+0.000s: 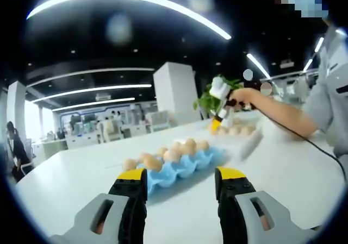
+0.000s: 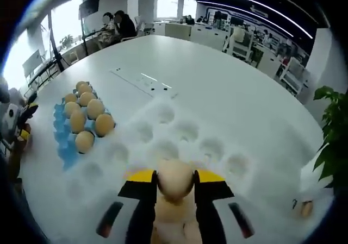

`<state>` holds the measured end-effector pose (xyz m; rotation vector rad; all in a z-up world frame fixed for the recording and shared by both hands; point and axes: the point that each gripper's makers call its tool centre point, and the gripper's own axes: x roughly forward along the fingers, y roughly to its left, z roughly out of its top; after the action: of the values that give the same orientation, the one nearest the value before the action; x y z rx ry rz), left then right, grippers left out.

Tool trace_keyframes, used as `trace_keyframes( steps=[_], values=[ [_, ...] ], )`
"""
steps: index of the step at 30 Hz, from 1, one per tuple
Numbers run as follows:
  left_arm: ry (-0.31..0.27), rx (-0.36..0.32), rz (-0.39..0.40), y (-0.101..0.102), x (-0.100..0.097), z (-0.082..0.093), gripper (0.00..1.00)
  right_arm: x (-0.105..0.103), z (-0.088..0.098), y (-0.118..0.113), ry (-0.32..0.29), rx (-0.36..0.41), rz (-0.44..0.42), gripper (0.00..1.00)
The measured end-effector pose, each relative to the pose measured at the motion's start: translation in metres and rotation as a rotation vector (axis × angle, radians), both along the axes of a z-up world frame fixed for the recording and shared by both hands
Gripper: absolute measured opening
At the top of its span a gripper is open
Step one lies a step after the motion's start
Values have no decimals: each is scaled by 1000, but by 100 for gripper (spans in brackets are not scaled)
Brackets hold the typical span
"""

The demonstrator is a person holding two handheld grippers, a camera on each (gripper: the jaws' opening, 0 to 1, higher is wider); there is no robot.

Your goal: Pick up the eggs on the table and place them into the egg tray on the table

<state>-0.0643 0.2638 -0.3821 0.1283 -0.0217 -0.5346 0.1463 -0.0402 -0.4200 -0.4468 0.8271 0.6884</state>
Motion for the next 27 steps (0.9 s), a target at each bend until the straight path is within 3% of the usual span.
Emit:
trace_keyframes(
  steps=[13, 18, 27],
  values=[
    [1, 0, 1, 0, 1, 0, 50, 7, 3, 3, -12, -21, 22, 28],
    [1, 0, 1, 0, 1, 0, 50, 7, 5, 10, -16, 4, 35, 28],
    [-2, 2, 3, 1, 1, 0, 50, 10, 20, 22, -71, 15, 75, 28]
  ],
)
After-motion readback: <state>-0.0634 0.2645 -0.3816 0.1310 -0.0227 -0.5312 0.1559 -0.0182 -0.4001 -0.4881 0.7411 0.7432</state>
